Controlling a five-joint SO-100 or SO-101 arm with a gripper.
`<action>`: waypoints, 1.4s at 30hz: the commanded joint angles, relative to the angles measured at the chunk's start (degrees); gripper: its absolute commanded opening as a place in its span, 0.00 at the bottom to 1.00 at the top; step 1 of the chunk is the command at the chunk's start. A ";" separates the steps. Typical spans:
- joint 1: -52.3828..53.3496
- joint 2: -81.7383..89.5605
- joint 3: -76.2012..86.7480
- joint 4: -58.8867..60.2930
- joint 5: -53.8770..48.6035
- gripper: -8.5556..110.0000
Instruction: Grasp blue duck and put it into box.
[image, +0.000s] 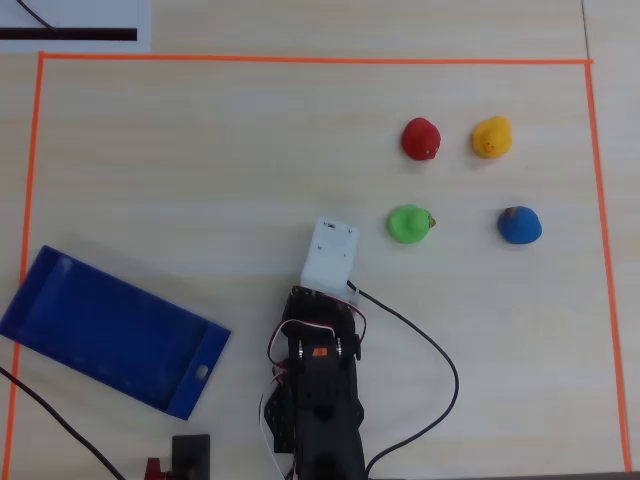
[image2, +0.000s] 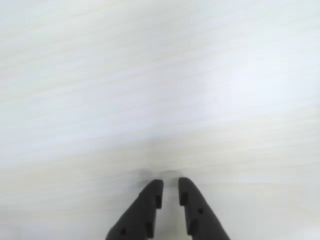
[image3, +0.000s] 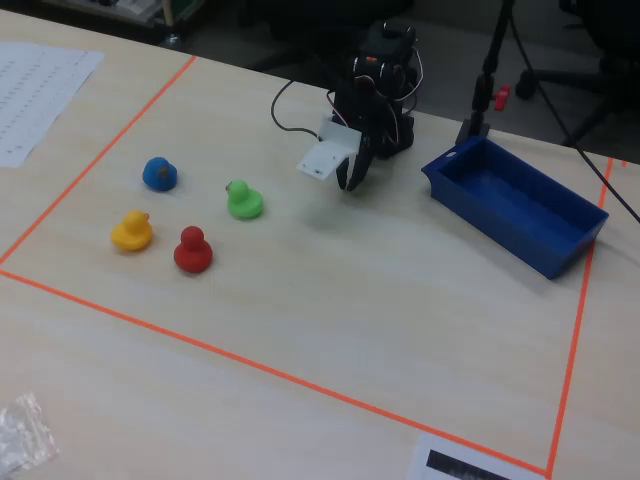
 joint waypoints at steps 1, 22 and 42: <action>0.44 -0.88 -0.18 1.14 -0.18 0.08; 0.44 -0.88 -0.18 1.14 -0.18 0.08; 29.27 -37.27 -48.25 -13.01 -3.43 0.29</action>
